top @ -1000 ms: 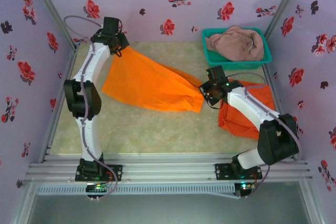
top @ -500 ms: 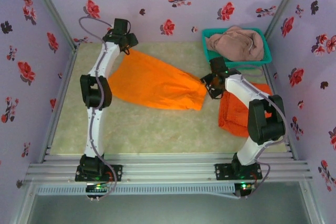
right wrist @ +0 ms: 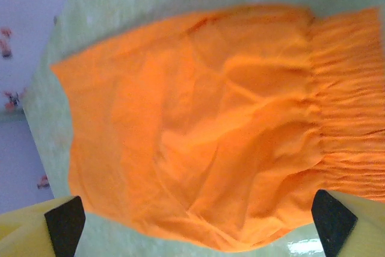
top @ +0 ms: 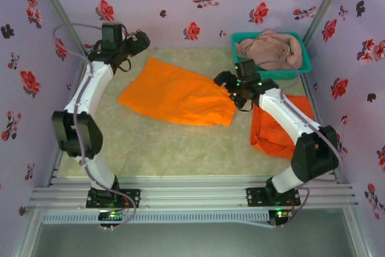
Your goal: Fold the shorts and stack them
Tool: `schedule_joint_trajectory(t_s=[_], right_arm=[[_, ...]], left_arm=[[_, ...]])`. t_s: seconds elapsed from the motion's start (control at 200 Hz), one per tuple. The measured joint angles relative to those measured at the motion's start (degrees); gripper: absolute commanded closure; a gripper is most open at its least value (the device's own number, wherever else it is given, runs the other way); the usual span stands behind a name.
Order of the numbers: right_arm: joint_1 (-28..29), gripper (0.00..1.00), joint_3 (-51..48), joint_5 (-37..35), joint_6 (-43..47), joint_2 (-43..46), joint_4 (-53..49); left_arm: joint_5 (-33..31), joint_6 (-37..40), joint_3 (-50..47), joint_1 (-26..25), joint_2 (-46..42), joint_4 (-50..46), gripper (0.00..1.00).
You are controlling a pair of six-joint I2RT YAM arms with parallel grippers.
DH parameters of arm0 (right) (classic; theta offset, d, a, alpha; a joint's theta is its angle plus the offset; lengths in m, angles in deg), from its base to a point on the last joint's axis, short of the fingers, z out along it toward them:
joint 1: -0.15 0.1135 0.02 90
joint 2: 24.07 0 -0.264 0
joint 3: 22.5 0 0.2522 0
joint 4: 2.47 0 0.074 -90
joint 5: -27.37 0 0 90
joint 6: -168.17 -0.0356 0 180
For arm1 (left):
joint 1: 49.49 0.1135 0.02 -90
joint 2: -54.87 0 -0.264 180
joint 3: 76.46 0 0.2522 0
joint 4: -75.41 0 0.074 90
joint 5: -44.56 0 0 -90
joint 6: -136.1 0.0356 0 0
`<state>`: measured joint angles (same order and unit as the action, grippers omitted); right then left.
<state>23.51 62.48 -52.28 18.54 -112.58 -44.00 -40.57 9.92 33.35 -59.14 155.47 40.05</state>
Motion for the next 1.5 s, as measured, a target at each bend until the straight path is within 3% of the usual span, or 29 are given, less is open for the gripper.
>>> schedule_joint_trajectory(t_s=[0.105,0.265,0.455,0.705,0.935,1.18,1.5], right_arm=[[1.7,0.03,0.0,3.8,1.0,-5.0,1.4],[3.3,0.04,-0.4,7.0,1.7,-10.9,3.0],[3.5,0.05,-1.7,8.0,3.3,-14.7,3.4],[3.5,0.05,-1.7,8.3,6.5,-17.3,2.7],[3.5,0.05,-2.1,9.9,10.2,-16.7,1.2],[3.5,0.05,-5.6,10.5,15.3,-11.1,-3.1],[2.3,0.01,-12.4,-3.6,24.3,12.2,-3.4]], left_arm=[[3.0,-2.3,-9.6,0.0,-1.4,6.7,0.01],[6.2,-6.8,-22.3,-0.1,3.7,13.6,0.01],[7.0,-9.1,-30.2,-0.1,8.0,18.3,0.01],[6.9,-10.3,-39.0,0.6,4.9,29.0,0.01],[5.3,-12.0,-54.2,1.1,-7.1,32.8,0.01],[2.4,-15.6,-71.5,1.4,-27.0,31.3,0.01],[0.5,-10.5,-69.7,2.9,-53.4,18.1,0.01]])
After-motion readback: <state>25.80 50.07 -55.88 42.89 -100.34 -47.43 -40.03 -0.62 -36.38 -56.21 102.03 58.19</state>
